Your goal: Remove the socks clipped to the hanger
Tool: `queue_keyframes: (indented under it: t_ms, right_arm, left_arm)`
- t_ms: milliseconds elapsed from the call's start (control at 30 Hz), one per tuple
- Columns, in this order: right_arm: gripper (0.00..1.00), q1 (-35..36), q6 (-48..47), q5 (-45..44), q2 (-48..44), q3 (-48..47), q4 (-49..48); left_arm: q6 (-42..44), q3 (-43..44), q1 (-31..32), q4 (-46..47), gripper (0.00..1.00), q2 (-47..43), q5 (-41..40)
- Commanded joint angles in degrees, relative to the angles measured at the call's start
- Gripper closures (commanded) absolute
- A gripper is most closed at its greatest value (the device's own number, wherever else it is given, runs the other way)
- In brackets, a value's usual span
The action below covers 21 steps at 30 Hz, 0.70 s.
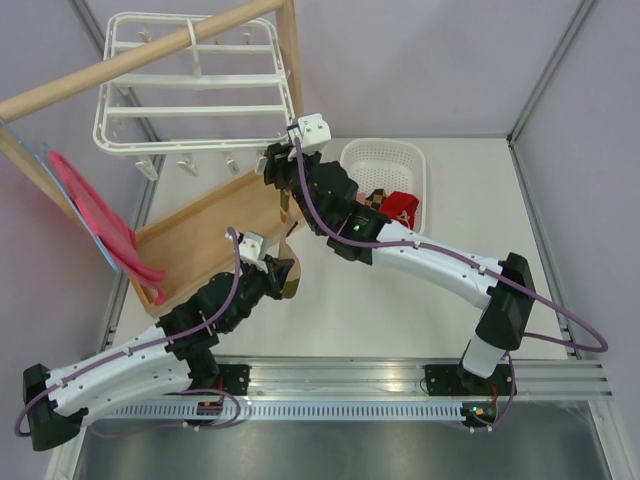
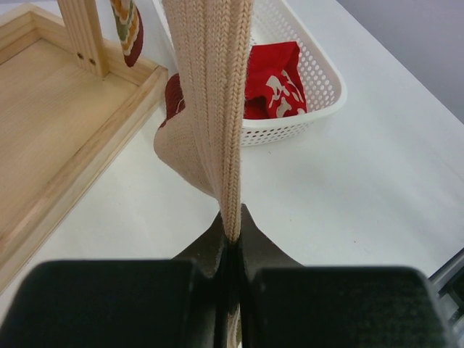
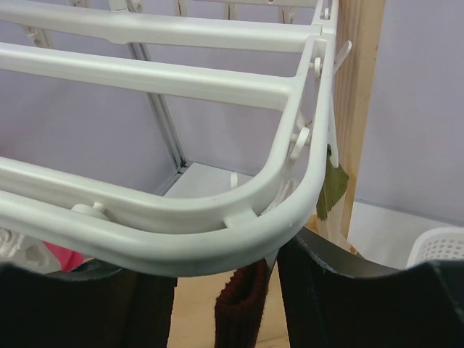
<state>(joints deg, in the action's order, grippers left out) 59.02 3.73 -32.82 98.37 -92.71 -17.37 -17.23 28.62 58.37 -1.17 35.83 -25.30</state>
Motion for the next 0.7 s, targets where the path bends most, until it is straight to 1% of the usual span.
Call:
queue_keyframes:
  t_ms: [0,33,133,167,467,533,600,633,667]
  right_arm:
    - [0.42,-0.3,-2.1,-0.2,0.1,-0.7,-4.9]
    - [0.41,-0.3,-2.2,-0.2,0.2,-0.8,-5.0]
    - [0.33,-0.3,-2.4,-0.6,0.1,-1.0,-5.5]
    - [0.32,-0.3,-2.5,-0.7,-0.1,-1.0,-5.5]
    - [0.32,-0.3,-3.3,-3.4,-1.9,1.3,-7.8]
    - [0.32,-0.3,-5.1,-3.9,-2.4,2.3,-8.5]
    - [0.35,-0.2,-5.8,-4.4,-2.7,2.5,-9.2]
    - [0.39,-0.3,-6.0,-4.5,-2.8,2.4,-9.3]
    - [0.59,-0.3,-6.4,-4.5,-2.7,2.4,-9.3]
  left_arm:
    - [-1.4,-0.7,0.3,-0.9,0.98,-0.8,1.0]
    - [-1.4,-0.8,0.3,-1.0,0.98,-0.9,1.0]
    - [-1.5,-0.6,0.3,-0.9,0.98,-0.7,1.1]
    - [-1.5,-0.6,0.3,-1.0,0.98,-0.8,1.1]
    - [-1.6,-0.6,0.3,-1.2,0.98,-0.9,1.2]
    - [-1.7,-0.7,0.3,-1.3,0.98,-0.9,1.3]
    - [-1.8,-0.8,0.3,-1.4,0.98,-0.9,1.3]
    - [-1.8,-0.7,0.3,-1.4,0.98,-0.9,1.4]
    - [-1.9,-0.8,0.3,-1.4,0.98,-0.8,1.4]
